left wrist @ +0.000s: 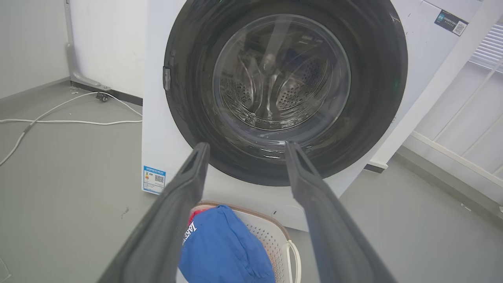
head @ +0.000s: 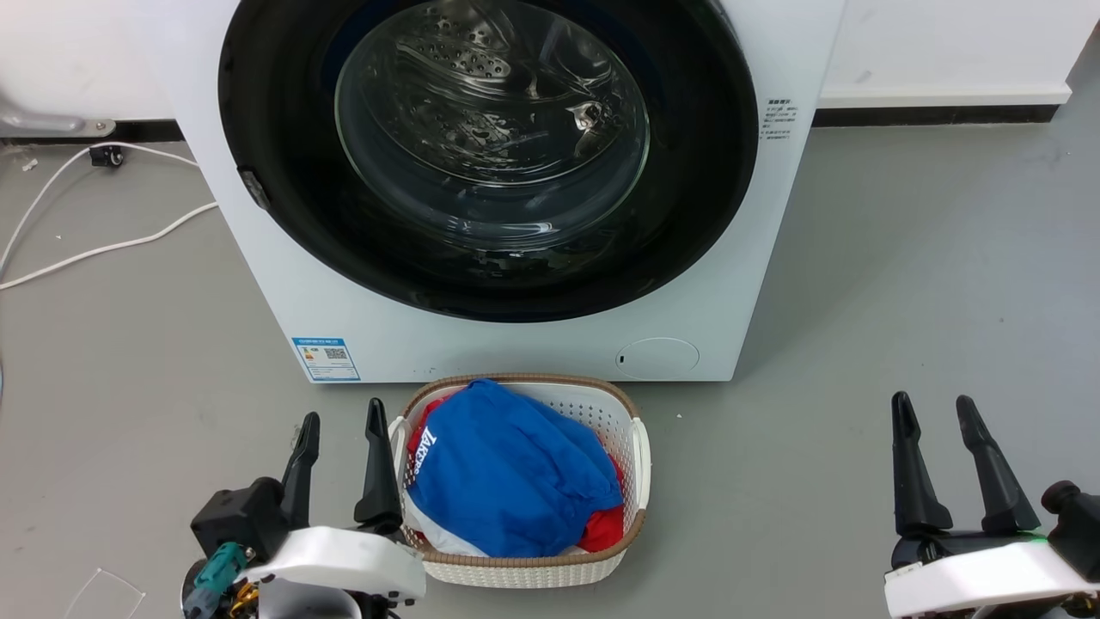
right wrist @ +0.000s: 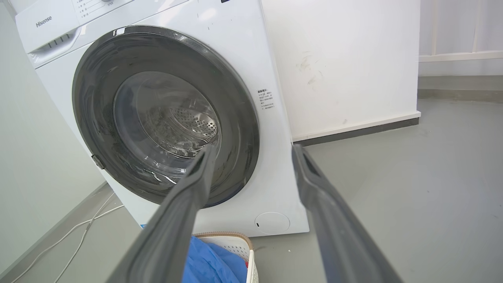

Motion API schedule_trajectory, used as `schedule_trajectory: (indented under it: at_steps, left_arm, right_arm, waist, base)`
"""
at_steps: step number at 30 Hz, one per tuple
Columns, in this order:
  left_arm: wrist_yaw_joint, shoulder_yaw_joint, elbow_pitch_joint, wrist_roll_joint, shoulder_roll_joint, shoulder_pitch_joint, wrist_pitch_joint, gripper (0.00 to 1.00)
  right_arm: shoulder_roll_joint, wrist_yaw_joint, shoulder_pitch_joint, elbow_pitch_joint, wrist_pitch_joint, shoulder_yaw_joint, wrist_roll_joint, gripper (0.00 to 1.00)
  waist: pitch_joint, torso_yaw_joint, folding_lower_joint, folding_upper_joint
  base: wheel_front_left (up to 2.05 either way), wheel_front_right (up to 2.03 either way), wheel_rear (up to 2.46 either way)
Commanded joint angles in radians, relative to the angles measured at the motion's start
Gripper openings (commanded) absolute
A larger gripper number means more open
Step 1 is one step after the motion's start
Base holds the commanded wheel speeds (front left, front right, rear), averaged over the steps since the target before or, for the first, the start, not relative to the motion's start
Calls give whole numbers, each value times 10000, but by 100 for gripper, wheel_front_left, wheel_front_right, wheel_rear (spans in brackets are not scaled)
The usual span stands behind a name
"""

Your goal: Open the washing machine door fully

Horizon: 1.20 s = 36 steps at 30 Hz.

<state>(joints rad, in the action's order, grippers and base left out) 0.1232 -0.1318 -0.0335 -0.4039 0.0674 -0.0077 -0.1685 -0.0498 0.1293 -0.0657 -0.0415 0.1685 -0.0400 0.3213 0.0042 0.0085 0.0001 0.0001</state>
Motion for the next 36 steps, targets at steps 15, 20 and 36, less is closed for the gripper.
schedule_trajectory:
  at_steps: [15, 20, 36]
  left_arm:
    - [138, -169, 25, 1464, 36, 210, -420, 100]
    - [76, -153, -54, 1772, -8, 282, -519, 100]
    - [-91, -43, -229, 2649, -154, 474, -827, 100]
  right_arm:
    - [-11, 22, -313, -242, 429, 63, -1291, 100]
    - [-9, 22, -362, -330, 537, 116, -1635, 100]
    - [-8, 14, -605, -368, 824, 169, -2171, 100]
  waist:
    - [-12, 3, -1, -1]
    - [-23, 23, -1, -1]
    - [-6, 44, -1, -1]
  base:
    - [0, 0, 0]
    - [0, 0, 0]
    - [0, 0, 0]
